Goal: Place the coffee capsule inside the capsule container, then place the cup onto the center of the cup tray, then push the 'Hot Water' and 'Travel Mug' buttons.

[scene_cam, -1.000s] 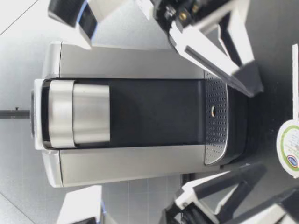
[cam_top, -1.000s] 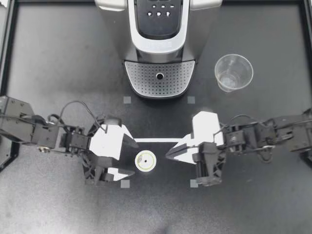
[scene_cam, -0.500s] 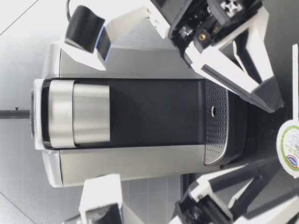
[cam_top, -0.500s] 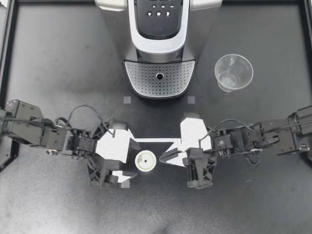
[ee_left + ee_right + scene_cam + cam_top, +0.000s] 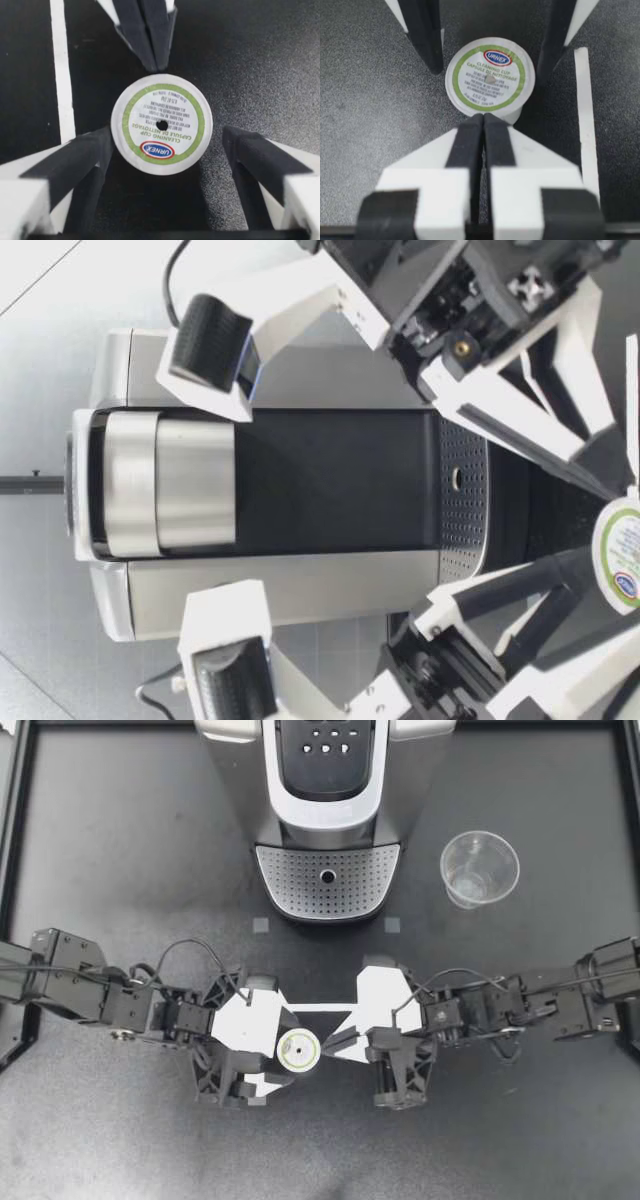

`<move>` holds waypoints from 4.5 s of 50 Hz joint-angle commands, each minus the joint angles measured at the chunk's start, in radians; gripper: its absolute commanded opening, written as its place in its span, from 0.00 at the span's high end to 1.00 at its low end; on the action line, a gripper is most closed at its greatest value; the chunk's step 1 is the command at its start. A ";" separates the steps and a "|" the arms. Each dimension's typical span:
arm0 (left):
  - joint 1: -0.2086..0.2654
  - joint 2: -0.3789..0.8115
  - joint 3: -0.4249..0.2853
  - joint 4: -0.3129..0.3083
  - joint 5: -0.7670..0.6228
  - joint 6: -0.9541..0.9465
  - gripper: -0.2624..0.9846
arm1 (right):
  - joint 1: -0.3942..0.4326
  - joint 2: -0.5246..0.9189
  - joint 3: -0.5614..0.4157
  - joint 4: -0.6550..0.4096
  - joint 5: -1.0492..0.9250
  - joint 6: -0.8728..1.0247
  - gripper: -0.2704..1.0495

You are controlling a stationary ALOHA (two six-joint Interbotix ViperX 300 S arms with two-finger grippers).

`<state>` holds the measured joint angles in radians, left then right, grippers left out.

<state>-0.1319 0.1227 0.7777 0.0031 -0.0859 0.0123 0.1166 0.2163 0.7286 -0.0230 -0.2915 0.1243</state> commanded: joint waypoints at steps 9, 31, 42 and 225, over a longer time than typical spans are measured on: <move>0.000 -0.006 -0.026 0.003 -0.009 0.026 0.19 | 0.005 -0.005 -0.031 -0.005 -0.003 -0.003 0.69; 0.012 0.006 -0.054 0.003 0.006 0.043 0.32 | 0.005 -0.008 -0.031 -0.003 0.009 -0.003 0.69; 0.012 0.002 -0.054 0.003 0.012 0.043 0.44 | 0.005 -0.018 -0.031 -0.005 0.012 -0.003 0.69; 0.021 -0.307 -0.265 0.104 0.397 0.097 0.49 | -0.647 -0.451 -0.126 0.031 -0.402 0.055 0.72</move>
<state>-0.1227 -0.1350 0.5737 0.0736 0.2608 0.1012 -0.5354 -0.1871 0.6090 0.0184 -0.6872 0.1749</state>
